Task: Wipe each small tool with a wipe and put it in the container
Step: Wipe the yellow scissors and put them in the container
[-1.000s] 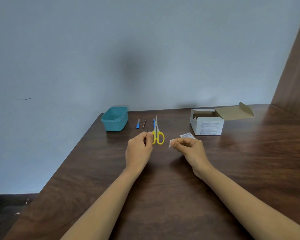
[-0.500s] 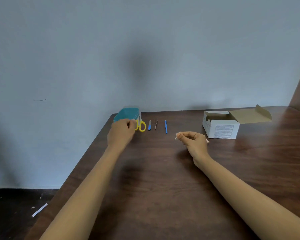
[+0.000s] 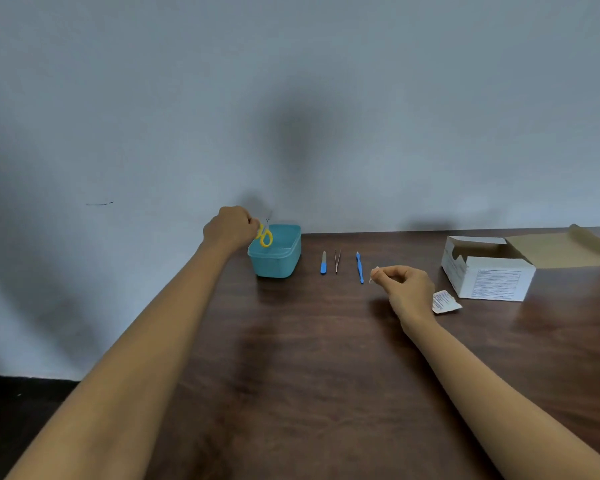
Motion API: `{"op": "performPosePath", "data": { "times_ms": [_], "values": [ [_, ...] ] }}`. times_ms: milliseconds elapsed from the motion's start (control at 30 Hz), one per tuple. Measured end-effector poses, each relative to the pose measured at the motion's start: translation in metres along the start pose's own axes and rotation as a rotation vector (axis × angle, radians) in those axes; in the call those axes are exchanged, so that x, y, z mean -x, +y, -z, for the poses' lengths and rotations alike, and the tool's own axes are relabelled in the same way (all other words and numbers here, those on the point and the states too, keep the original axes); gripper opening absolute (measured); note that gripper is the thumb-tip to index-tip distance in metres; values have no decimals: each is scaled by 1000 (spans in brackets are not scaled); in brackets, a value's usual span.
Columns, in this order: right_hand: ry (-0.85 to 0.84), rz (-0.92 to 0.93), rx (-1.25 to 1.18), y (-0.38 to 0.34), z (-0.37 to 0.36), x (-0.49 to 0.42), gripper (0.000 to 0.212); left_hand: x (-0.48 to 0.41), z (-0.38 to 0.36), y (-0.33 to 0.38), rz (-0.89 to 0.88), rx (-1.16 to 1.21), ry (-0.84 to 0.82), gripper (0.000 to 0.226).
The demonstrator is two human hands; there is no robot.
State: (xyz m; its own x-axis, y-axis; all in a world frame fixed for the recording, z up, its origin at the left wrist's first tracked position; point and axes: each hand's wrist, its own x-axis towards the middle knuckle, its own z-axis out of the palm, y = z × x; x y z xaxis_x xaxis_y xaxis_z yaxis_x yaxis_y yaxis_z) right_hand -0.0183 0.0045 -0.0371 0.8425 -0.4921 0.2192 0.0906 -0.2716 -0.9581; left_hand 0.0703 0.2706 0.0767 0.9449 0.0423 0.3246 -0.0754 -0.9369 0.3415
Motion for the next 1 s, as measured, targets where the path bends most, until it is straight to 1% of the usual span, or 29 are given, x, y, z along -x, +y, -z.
{"op": "performPosePath", "data": {
  "times_ms": [167, 267, 333, 467, 600, 667, 700, 767, 833, 900, 1000],
  "values": [
    [2, 13, 31, 4, 0, -3, 14, -13, -14, 9, 17, -87, -93, 20],
    [-16, 18, 49, 6, -1, -5, 13, -15, -23, 14, 29, -164, -197, 21],
    [-22, 20, 49, 7, -1, -6, 13, -14, -26, 18, 49, -210, -263, 12],
    [-32, 27, 51, 7, -1, -7, 12, -13, -29, 25, 54, -261, -295, 4],
    [-40, 35, 49, 8, -2, -8, 12, -17, -28, 25, 60, -286, -324, 10],
    [-43, 31, 49, 8, -2, -8, 12, -20, -28, 25, 52, -291, -332, 3],
    [-45, 31, 52, 8, -2, -8, 12, -21, -28, 26, 48, -302, -325, 4],
    [-50, 34, 60, 8, -2, -8, 12, -24, -29, 27, 34, -344, -307, 14],
    [-52, 33, 66, 8, -2, -8, 13, -27, -31, 29, 23, -381, -303, 17],
    [-53, 33, 70, 8, -3, -9, 13, -30, -35, 31, 17, -411, -314, 17],
    [-57, 27, 80, 8, -3, -9, 13, -34, -42, 33, 17, -449, -336, 27]
  ]
}}
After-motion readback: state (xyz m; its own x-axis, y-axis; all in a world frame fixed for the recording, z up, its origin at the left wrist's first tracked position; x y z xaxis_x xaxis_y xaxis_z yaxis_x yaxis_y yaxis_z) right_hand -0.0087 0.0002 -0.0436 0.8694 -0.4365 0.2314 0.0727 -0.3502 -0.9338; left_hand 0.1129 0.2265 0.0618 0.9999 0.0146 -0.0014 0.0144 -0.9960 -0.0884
